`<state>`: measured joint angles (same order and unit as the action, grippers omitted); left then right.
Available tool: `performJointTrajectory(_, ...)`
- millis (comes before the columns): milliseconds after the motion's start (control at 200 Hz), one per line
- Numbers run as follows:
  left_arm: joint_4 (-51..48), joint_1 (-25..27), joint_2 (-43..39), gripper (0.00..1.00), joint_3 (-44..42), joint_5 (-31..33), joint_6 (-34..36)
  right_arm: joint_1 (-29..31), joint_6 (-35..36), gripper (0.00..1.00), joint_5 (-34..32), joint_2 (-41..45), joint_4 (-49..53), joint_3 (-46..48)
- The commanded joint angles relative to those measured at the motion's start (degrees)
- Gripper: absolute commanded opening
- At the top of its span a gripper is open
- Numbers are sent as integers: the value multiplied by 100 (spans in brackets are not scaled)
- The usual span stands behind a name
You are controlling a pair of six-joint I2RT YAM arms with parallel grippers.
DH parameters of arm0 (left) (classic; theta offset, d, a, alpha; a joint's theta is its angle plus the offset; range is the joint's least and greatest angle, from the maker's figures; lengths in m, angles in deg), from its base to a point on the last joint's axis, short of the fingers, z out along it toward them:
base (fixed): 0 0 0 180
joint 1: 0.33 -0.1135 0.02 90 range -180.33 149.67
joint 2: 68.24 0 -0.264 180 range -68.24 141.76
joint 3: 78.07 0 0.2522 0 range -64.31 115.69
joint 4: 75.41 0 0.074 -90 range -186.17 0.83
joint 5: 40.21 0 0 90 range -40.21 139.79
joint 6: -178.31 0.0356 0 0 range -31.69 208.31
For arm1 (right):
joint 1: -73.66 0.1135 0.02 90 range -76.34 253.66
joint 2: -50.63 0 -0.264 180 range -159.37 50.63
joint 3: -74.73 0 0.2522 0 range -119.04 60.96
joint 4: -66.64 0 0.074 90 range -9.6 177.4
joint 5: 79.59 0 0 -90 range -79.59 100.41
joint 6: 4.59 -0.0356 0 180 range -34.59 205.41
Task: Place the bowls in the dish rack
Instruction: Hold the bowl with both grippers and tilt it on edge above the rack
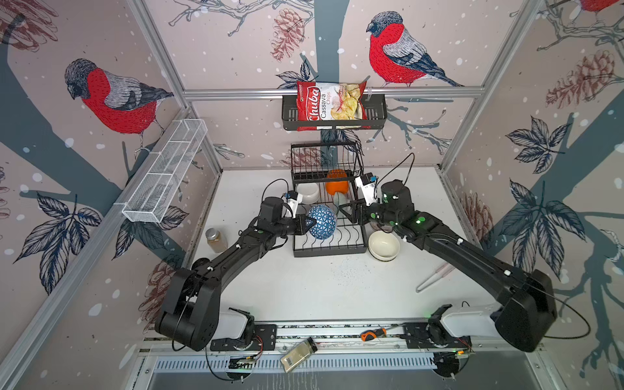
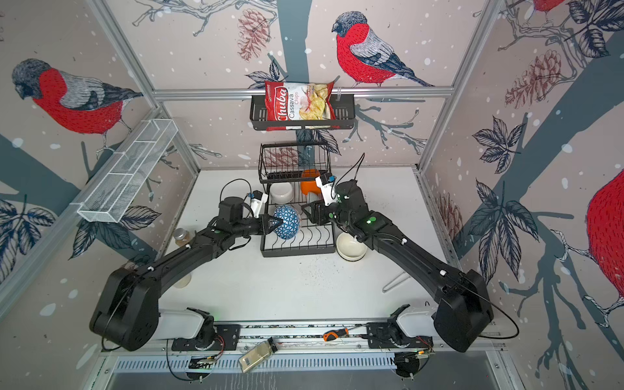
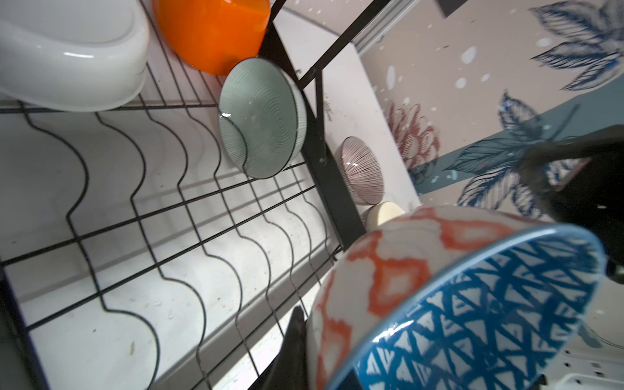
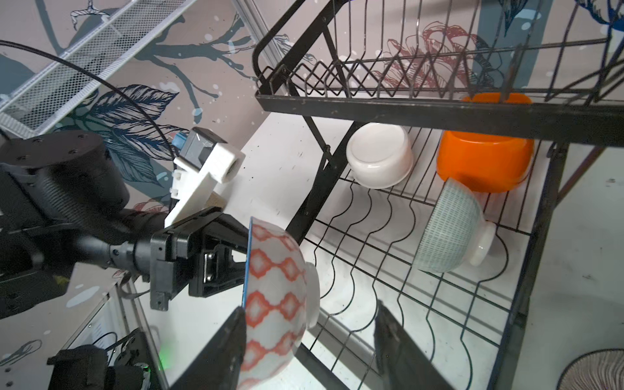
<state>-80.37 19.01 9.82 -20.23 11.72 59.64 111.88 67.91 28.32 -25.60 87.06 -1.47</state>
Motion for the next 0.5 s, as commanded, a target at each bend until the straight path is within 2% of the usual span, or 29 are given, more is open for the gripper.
performJointTrajectory(0, 1105, -107, -110, 0, -83, -858, -211, -12, 184, 65, 379, 93, 1, 3)
performJointTrajectory(280, 1785, -281, -245, 0, -223, -1372, -520, -16, 360, 79, 889, 152, 1, 4)
performJointTrajectory(495, 2564, -356, -187, 0, -405, -1687, -917, -16, 409, 91, 1580, 237, -186, 82)
